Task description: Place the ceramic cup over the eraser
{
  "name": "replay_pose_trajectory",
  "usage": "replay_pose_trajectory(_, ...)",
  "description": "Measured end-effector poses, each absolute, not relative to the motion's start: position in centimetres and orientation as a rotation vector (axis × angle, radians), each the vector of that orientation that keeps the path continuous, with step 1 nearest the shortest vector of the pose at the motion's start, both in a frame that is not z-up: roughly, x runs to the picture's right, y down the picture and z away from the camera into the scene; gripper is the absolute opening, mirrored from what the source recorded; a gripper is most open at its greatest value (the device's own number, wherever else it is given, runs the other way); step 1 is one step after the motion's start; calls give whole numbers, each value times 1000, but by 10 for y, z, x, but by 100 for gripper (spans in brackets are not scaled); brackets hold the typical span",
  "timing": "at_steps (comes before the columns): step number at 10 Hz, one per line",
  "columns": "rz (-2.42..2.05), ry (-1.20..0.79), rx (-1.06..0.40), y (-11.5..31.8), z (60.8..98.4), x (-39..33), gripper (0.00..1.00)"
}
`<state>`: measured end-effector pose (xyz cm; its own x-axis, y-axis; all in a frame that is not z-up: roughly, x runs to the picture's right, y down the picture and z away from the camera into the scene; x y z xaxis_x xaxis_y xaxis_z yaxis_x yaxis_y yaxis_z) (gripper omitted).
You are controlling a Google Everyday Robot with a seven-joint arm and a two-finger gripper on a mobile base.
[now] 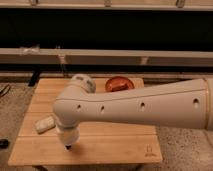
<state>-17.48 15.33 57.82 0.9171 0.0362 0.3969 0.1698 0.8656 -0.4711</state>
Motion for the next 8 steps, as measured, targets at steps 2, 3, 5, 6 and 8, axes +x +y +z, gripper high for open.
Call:
replay_pose_trajectory(2,-81,-403,-537,155,582,-181,0)
replay_pose_trajectory(3,-84,-402,-542,155,583,-184,0)
replay_pose_trajectory(5,-85,-401,-545,152,586,-190,0)
replay_pose_trajectory(6,-86,-399,-546,151,587,-193,0)
replay_pose_trajectory(8,-85,-392,-550,149,592,-196,0)
